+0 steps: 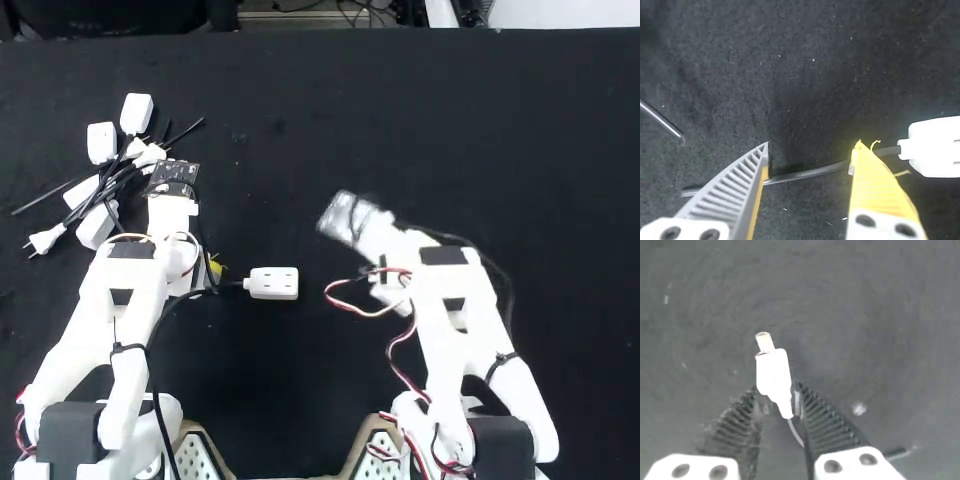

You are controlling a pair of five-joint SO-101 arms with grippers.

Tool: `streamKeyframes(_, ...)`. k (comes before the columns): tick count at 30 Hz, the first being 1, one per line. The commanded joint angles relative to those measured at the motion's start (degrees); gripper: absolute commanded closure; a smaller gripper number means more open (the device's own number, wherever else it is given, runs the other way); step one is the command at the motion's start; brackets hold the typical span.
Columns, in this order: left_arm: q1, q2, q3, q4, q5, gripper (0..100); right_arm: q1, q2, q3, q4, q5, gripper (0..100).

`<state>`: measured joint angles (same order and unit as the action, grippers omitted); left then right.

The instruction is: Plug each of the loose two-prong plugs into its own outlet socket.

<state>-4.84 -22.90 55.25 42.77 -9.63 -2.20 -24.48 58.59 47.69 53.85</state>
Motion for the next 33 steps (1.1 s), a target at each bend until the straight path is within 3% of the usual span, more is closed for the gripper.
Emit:
streamKeyframes(1, -0.75, -1.93, -1.19, 0.26, -0.44, 74, -0.97, -0.75, -5.76, 10.99, -22.86, 98.7)
streamKeyframes(4, -0.75, -1.93, -1.19, 0.26, -0.44, 74, -3.60, -0.75, -6.02, 12.57, -21.36, 95.7)
streamKeyframes(8, -0.75, -1.93, -0.92, 0.26, -0.44, 74, -4.57, -0.75, -5.49, 12.31, -19.25, 84.0)
streamKeyframes(18, -0.75, -1.93, -0.92, 0.26, -0.44, 74, -4.48, -0.75, 5.58, -4.04, -19.34, 83.7)
streamKeyframes(22, -0.75, -1.93, -0.92, 0.26, -0.53, 74, -4.57, -0.84, 6.37, -5.63, -19.34, 88.2)
streamKeyframes(26, -0.75, -1.93, -0.92, 0.26, -0.53, 74, -4.57, -0.84, 6.37, -5.89, -19.60, 99.2)
streamKeyframes(29, -0.75, -1.93, -0.84, 0.26, -0.53, 74, -4.13, -1.71, 6.11, -5.10, -19.69, 98.8)
streamKeyframes(33, -0.75, -1.93, -0.84, 0.35, -0.53, 74, -3.87, -9.01, 1.36, 5.71, -19.52, 98.8)
